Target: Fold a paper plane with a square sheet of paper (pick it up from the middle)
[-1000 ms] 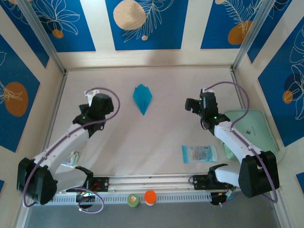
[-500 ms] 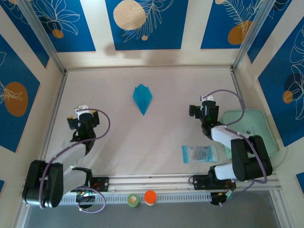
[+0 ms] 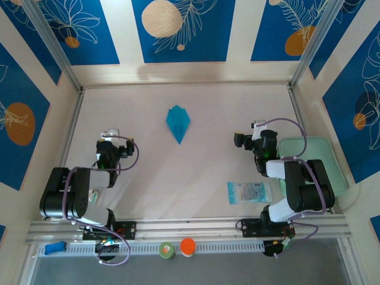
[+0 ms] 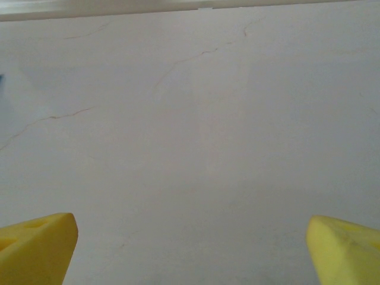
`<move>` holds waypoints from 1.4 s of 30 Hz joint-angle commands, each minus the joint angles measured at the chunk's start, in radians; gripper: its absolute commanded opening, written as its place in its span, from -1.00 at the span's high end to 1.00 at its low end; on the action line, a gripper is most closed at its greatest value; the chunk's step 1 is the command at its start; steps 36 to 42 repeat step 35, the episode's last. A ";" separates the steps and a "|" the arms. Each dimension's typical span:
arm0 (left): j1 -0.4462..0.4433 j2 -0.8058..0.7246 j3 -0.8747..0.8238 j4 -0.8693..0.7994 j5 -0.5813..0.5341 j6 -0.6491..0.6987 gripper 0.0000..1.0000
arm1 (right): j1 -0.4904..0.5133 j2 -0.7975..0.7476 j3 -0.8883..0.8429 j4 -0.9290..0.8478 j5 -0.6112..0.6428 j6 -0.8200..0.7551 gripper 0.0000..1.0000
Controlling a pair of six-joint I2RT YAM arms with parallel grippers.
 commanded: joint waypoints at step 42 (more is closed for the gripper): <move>-0.031 0.092 0.073 0.053 0.068 0.082 -0.99 | -0.041 0.030 0.005 0.072 -0.102 0.013 -0.98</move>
